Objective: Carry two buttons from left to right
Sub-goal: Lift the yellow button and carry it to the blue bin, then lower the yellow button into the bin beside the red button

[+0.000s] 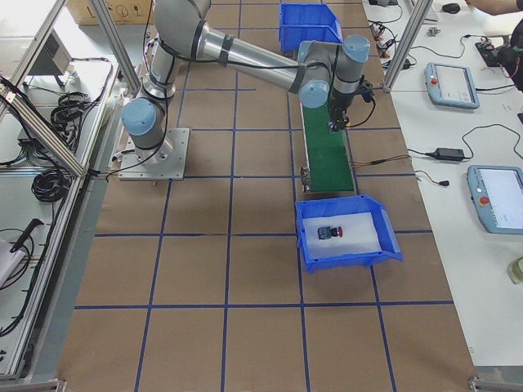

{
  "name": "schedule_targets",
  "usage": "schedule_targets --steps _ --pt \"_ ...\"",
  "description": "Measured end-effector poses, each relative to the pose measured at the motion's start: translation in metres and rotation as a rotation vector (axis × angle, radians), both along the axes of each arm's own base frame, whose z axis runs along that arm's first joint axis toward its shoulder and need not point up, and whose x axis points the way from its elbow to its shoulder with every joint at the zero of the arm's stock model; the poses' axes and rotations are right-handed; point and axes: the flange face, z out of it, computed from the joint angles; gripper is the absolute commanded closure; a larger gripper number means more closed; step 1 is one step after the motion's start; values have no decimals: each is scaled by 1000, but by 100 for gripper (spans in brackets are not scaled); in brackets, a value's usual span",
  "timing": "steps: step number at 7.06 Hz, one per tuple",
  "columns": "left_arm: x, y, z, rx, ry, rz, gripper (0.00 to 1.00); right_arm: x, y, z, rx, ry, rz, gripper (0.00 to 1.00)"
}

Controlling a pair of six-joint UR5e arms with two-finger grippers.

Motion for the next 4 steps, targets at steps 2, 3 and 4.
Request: schedule_targets --steps 2,3,4 --pt "0 6 6 -4 1 4 0 -112 12 14 0 14 68 93" --pt "0 9 10 -11 0 6 0 -155 16 26 3 24 80 92" --pt "0 11 11 -13 1 8 0 -184 16 43 11 27 80 92"
